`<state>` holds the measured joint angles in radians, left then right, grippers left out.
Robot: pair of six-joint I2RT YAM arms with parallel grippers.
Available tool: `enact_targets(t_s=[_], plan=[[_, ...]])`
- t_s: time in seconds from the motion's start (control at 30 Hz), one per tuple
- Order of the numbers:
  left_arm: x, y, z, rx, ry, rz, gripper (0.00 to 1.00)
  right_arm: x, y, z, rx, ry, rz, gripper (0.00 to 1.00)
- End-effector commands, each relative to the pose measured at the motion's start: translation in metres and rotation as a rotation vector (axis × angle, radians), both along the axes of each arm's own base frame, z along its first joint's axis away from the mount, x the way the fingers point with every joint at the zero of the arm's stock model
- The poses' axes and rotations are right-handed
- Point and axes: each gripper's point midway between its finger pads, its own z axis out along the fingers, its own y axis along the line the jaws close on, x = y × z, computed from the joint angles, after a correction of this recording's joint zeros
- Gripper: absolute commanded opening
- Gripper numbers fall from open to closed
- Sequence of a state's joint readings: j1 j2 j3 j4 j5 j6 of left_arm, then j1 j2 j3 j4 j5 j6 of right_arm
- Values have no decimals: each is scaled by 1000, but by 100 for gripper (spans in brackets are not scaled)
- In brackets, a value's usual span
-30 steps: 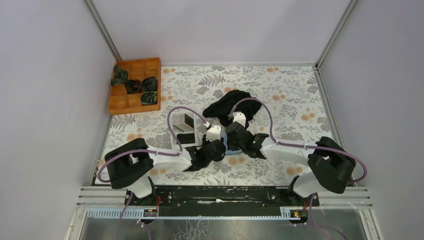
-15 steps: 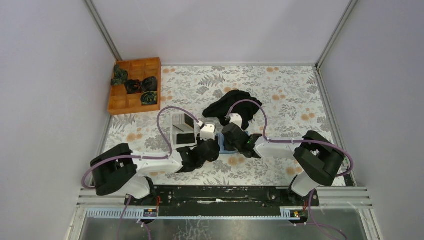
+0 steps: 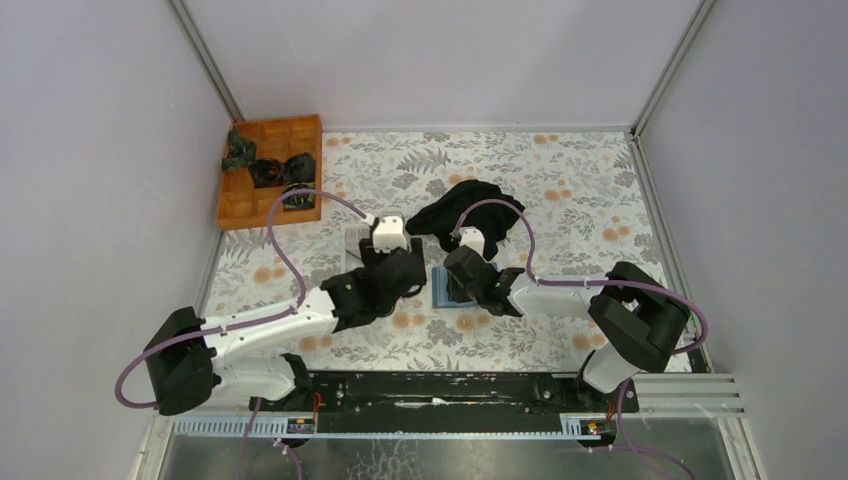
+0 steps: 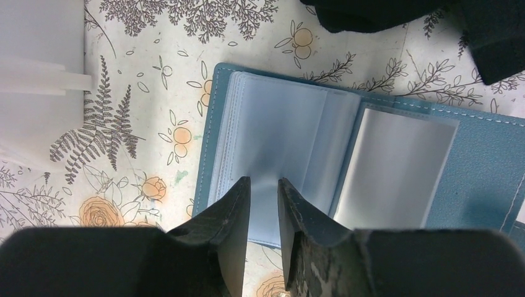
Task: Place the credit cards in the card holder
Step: Pick up the credit card from the storage box.
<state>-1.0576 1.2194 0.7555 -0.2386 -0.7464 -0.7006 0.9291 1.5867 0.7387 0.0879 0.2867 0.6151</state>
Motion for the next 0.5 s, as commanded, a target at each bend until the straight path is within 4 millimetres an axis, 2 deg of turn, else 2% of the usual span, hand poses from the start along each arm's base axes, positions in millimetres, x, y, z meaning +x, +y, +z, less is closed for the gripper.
enact_targets(t_s=[0.0, 0.17, 0.2, 0.23, 0.27, 0.47], plan=[[22, 44, 10, 95, 29, 106, 80, -6, -1, 5, -3, 15, 21, 31], [50, 75, 17, 115, 81, 150, 83, -6, 2, 11, 15, 6, 36, 31], [57, 83, 18, 113, 97, 166, 86, -6, 3, 11, 18, 5, 40, 31], [61, 85, 17, 100, 122, 155, 96, -6, 4, 12, 21, 2, 42, 31], [65, 89, 17, 94, 137, 156, 100, -6, 5, 12, 24, 2, 46, 31], [79, 95, 15, 81, 205, 141, 100, -5, 11, 15, 45, -4, 65, 31]])
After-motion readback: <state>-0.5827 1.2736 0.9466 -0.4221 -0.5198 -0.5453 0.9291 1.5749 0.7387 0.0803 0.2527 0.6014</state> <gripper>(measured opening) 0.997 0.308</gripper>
